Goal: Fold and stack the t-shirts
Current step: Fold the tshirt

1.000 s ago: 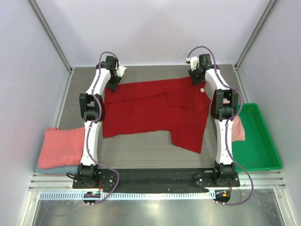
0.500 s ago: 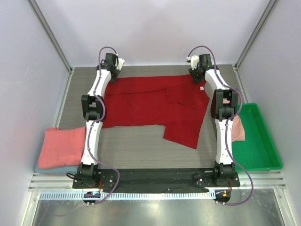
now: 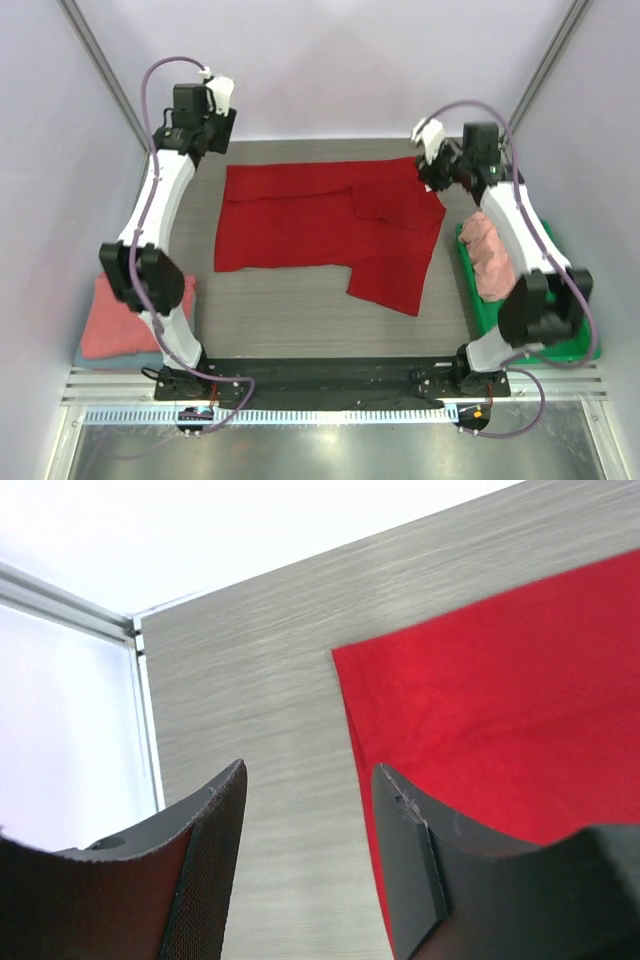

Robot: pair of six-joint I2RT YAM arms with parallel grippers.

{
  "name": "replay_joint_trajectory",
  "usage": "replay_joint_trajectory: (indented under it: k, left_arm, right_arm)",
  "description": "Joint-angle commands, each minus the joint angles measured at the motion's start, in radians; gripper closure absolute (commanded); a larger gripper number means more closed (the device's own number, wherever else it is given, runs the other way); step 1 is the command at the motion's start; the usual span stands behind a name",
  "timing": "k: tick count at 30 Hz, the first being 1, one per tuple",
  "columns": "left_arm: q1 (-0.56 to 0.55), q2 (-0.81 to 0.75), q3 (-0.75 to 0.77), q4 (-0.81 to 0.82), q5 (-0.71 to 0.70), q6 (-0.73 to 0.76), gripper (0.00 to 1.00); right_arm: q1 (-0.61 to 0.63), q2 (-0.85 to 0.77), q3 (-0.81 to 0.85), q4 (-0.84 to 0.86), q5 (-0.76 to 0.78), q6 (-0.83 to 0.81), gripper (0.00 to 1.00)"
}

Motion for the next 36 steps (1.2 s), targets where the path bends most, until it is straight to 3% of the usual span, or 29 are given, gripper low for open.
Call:
replay_joint_trajectory:
  k: [1,5,8,15,23,36]
  left_arm:
    - [-0.007,-0.033,-0.187,0.041,0.053,-0.031,0.45]
    - [-0.007,-0.113,-0.396,0.03,0.097,-0.047,0.46]
    - [-0.009,-0.13,-0.473,0.026,0.136,-0.036,0.47]
    - [-0.007,-0.116,-0.55,0.036,0.073,-0.021,0.46]
    - [-0.005,-0.113,-0.633,0.032,0.07,-0.005,0.38]
    - [0.01,-0.107,-0.637,0.03,0.059,0.013,0.37]
  right_arm:
    - [0.058,-0.097,-0.292,-0.078,-0.041,-0.272,0.6]
    - [0.107,-0.243,-0.565,-0.135,-0.035,-0.51,0.62]
    - [0.139,-0.335,-0.664,-0.175,-0.052,-0.583,0.63]
    - [0.21,-0.478,-0.788,-0.399,-0.101,-0.836,0.61]
    - [0.268,-0.447,-0.822,-0.393,-0.086,-0.858,0.59]
    - [0.276,-0.301,-0.813,-0.309,-0.004,-0.88,0.59]
